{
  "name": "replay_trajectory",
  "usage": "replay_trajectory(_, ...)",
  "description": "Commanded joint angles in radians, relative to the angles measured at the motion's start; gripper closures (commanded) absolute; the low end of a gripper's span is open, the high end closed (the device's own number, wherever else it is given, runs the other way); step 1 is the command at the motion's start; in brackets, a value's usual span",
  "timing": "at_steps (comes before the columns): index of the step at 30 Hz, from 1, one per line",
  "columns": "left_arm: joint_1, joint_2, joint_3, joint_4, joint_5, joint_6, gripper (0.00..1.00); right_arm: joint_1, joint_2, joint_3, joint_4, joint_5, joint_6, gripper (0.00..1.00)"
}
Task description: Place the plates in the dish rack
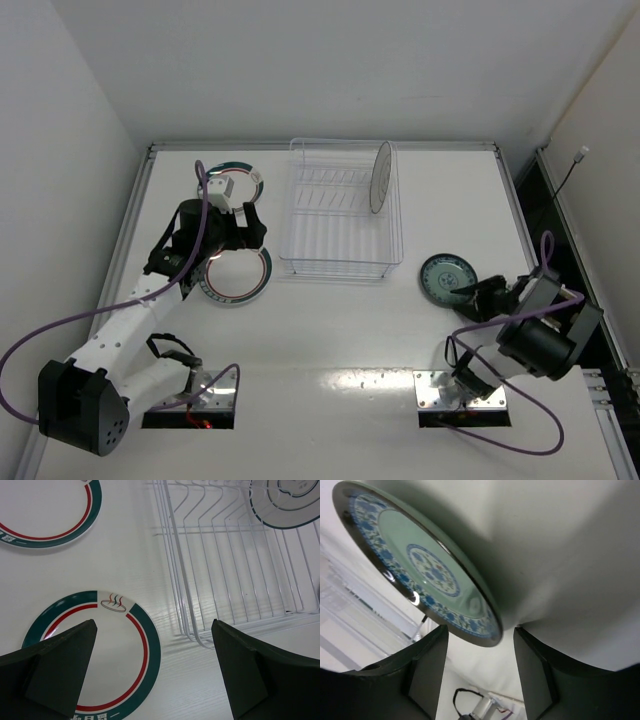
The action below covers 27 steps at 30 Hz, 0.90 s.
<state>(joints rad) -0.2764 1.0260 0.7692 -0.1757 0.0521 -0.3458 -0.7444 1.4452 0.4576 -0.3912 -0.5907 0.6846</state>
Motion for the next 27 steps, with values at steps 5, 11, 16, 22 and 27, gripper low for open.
replay_trajectory(5, -0.006, -0.014, 0.035, 0.021, -0.001, -0.002, 0.01, 0.039, 0.109, -0.054, 0.241, -0.029, 0.090, 1.00)
replay_trajectory(11, -0.006, -0.014, 0.035, 0.021, -0.001, -0.002, 0.01, 0.069, -0.075, 0.005, 0.197, -0.038, 0.079, 1.00)
replay_trajectory(16, -0.006, 0.005, 0.035, 0.021, -0.001, -0.002, 0.01, 0.210, -0.318, 0.267, 0.060, 0.158, 0.105, 1.00)
replay_trajectory(22, -0.006, 0.005, 0.035, 0.021, -0.001, -0.002, 0.01, 0.549, -0.327, 0.637, -0.007, 0.481, 0.154, 1.00)
replay_trajectory(27, -0.006, 0.005, 0.035, 0.021, 0.008, -0.002, 0.01, 0.909, -0.103, 0.985, -0.196, 0.901, 0.122, 1.00)
